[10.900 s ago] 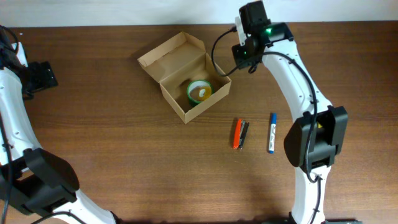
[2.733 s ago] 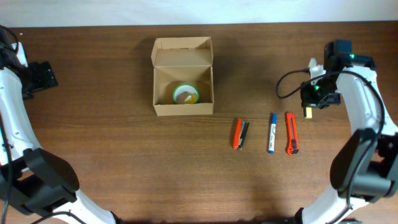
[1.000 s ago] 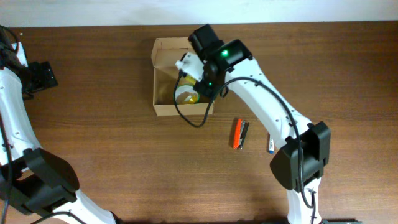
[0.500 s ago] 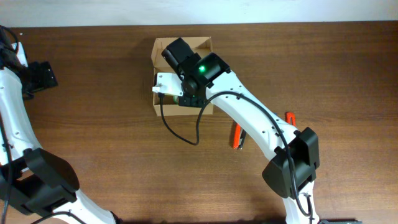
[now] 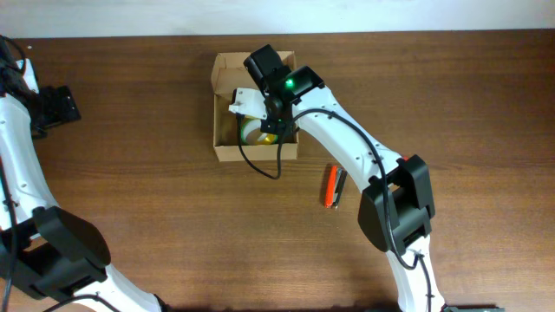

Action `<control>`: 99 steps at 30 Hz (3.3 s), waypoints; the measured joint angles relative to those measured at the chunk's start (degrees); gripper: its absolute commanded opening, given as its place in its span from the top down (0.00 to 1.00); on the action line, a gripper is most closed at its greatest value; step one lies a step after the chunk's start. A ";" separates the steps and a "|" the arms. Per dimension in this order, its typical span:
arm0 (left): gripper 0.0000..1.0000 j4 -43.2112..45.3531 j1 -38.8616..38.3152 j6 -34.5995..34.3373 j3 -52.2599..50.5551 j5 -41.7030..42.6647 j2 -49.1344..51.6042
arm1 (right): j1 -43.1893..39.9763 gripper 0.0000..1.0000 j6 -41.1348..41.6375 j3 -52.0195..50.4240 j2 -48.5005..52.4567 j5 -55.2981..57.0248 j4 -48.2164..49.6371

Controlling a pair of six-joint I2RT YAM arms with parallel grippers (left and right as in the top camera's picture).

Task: Pack container
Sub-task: 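Open the right gripper to drop the highlighter and lift out, then move the right gripper to the red box cutter and grasp it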

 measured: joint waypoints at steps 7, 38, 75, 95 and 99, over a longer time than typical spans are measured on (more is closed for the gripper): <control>0.00 0.00 0.00 0.00 0.02 0.00 0.00 | 0.02 0.96 0.48 0.00 1.33 -1.75 0.15; 0.00 0.00 0.00 0.00 0.00 0.00 0.00 | 0.24 0.61 4.09 -0.07 4.66 -6.69 -3.98; 0.00 0.02 0.00 0.00 0.00 0.00 0.00 | -25.16 0.72 50.40 -2.16 -27.02 7.78 -10.45; 0.00 0.00 0.00 0.02 0.00 0.00 0.00 | -41.46 0.37 44.81 -62.93 -40.92 0.55 14.32; 0.00 0.00 0.00 0.02 0.00 0.00 0.00 | -41.46 0.40 41.64 -63.54 -40.89 0.33 14.36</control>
